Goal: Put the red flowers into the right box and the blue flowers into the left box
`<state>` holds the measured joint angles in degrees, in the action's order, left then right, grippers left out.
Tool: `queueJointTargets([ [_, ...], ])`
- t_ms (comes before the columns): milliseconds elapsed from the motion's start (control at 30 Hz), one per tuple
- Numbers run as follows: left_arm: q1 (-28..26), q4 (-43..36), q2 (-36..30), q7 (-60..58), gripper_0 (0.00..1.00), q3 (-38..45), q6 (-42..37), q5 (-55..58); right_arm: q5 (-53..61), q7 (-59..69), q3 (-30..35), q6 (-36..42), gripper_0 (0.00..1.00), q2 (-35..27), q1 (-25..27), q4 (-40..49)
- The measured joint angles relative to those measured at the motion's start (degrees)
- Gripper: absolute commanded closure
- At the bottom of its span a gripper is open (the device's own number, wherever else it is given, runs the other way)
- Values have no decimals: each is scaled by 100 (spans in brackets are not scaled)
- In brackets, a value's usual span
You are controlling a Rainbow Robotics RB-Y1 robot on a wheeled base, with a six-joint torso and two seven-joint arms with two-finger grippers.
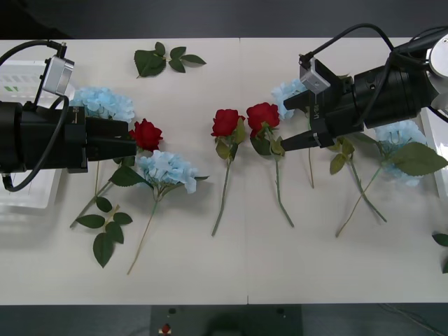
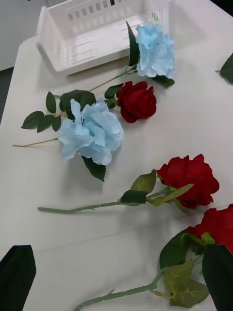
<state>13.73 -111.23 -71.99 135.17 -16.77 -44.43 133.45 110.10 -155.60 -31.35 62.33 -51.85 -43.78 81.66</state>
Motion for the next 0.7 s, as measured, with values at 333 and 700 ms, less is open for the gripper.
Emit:
queueJointTargets([
  [333, 0, 0, 0, 0, 7, 0, 0, 0, 0, 0, 0, 0, 0, 0, 0, 0],
  [700, 0, 0, 0, 0, 3, 0, 0, 0, 0, 0, 0, 0, 0, 0, 0, 0],
])
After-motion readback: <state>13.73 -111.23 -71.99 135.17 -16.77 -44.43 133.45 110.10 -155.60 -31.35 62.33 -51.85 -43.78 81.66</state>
